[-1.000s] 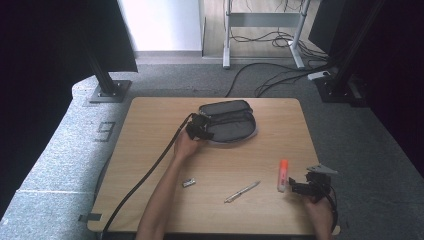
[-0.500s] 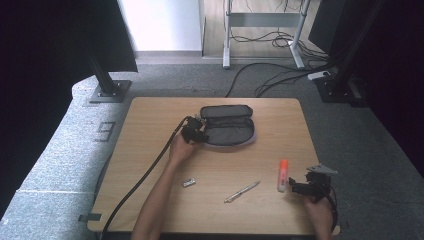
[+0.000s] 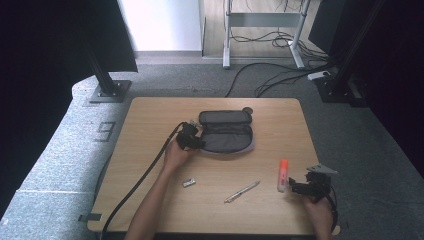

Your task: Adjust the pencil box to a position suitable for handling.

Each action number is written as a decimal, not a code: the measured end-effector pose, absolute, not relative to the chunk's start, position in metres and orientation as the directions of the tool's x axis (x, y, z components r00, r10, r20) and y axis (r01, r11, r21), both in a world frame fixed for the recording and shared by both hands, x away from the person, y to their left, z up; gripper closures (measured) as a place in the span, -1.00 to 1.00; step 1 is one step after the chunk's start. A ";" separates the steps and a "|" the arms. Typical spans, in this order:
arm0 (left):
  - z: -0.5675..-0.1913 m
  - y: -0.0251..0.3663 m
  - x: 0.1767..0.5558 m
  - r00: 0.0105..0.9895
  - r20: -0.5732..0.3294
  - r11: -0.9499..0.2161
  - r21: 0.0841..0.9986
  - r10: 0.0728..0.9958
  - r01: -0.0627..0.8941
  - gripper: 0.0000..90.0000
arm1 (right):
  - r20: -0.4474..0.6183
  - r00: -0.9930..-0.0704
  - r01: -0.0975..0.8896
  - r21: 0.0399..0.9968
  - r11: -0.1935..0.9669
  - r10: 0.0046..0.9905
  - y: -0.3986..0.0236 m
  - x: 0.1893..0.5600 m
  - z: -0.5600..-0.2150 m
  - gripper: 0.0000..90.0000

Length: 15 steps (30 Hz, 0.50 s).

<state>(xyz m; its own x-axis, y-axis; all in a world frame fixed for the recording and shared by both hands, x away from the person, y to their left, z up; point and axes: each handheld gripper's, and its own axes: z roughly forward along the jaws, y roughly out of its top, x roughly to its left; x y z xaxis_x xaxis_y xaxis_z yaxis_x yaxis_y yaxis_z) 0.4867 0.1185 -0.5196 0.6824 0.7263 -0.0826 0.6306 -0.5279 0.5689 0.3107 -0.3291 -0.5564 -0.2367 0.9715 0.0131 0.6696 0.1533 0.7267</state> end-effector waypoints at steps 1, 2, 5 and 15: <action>-0.520 0.119 0.485 0.682 -0.085 -0.527 0.569 0.726 0.631 0.36 | 0.013 -0.237 0.670 0.727 0.153 0.971 -0.329 0.311 -0.556 -0.87; -0.520 0.119 0.483 0.683 -0.087 -0.526 0.571 0.725 0.631 0.36 | 0.013 -0.237 0.670 0.727 0.153 0.971 -0.329 0.311 -0.556 -0.87; -0.520 0.120 0.479 0.687 -0.087 -0.530 0.569 0.721 0.629 0.36 | 0.013 -0.237 0.671 0.726 0.154 0.971 -0.329 0.311 -0.556 -0.87; -0.520 0.120 0.464 0.692 -0.101 -0.527 0.572 0.715 0.628 0.34 | 0.015 -0.235 0.672 0.725 0.151 0.972 -0.329 0.311 -0.556 -0.87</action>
